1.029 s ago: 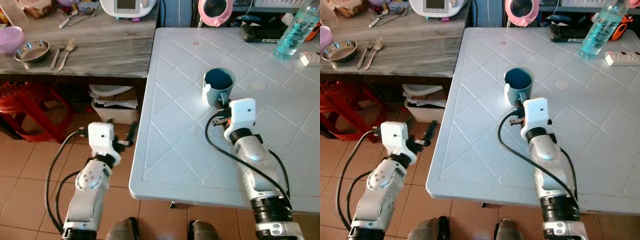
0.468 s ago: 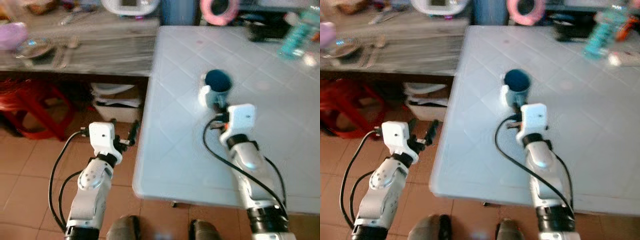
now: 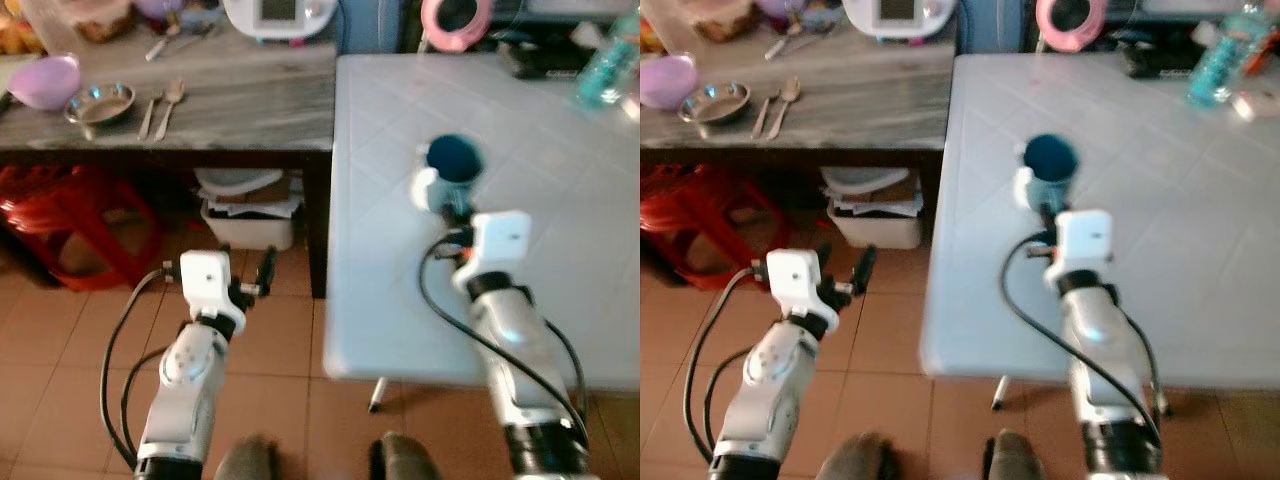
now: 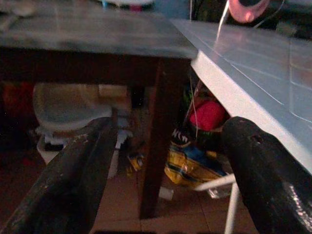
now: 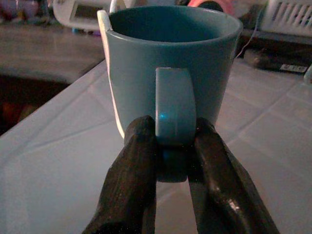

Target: Setting the table

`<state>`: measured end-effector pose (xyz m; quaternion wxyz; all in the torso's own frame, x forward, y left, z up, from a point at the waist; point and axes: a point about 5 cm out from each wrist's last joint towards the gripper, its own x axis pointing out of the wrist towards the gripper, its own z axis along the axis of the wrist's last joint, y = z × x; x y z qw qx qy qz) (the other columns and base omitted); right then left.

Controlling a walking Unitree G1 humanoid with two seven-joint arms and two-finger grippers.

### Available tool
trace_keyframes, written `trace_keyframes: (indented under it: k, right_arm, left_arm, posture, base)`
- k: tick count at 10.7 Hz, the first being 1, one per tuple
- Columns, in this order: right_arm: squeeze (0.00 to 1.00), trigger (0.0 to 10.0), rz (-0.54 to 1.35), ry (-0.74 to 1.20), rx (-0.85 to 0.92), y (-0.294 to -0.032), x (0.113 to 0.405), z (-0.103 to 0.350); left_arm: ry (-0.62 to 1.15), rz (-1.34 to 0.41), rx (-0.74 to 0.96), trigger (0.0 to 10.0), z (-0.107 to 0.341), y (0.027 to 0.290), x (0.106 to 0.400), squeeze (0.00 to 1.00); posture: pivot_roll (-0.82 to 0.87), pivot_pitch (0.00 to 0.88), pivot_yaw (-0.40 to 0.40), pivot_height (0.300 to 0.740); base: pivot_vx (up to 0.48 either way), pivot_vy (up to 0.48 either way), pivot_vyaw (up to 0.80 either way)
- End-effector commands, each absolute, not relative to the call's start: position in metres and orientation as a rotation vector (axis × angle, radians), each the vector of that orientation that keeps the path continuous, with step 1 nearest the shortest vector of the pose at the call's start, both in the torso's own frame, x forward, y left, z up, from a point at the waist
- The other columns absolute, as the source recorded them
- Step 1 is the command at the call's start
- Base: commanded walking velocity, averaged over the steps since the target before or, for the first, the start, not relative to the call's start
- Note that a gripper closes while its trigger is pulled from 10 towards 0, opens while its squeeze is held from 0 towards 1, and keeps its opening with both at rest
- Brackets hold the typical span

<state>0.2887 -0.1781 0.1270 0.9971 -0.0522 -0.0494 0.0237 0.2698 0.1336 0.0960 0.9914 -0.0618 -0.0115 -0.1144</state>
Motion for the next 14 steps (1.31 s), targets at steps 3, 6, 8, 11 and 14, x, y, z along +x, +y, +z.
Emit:
trace_keyframes:
  k: [3, 6, 8, 11, 14]
  right_arm:
    - [0.00, 10.0, 0.098, -0.182, -0.106, -0.165, 0.291, 0.145]
    - [0.00, 10.0, 0.085, -0.185, -0.119, -0.172, 0.292, 0.147]
    - [0.00, 10.0, 0.111, -0.199, -0.136, -0.165, 0.291, 0.148]
    - [0.00, 10.0, 0.101, -0.197, -0.142, -0.165, 0.290, 0.146]
    - [0.00, 10.0, 0.103, -0.201, -0.146, -0.164, 0.290, 0.147]
  left_arm:
    - [-0.019, -0.212, -0.101, 10.0, 0.094, 0.140, 0.273, 0.00]
    - [-0.028, -0.192, -0.053, 10.0, 0.096, 0.144, 0.279, 0.00]
    - [-0.025, -0.193, -0.062, 10.0, 0.096, 0.144, 0.280, 0.00]
    - [-0.030, -0.186, -0.047, 10.0, 0.098, 0.146, 0.283, 0.00]
    - [-0.038, -0.178, -0.063, 10.0, 0.099, 0.143, 0.287, 0.00]
  posture:
    - [-0.09, 0.128, 0.036, 0.740]
    - [-0.10, 0.129, 0.033, 0.740]
    - [-0.09, 0.127, 0.039, 0.740]
    - [-0.09, 0.126, 0.047, 0.740]
    - [-0.09, 0.123, 0.046, 0.740]
  base:
    - [0.000, 0.449, 0.00]
    - [0.190, 0.400, 0.00]
    - [0.388, 0.159, 0.00]
    - [0.434, 0.000, 0.00]
    - [0.455, 0.000, 0.00]
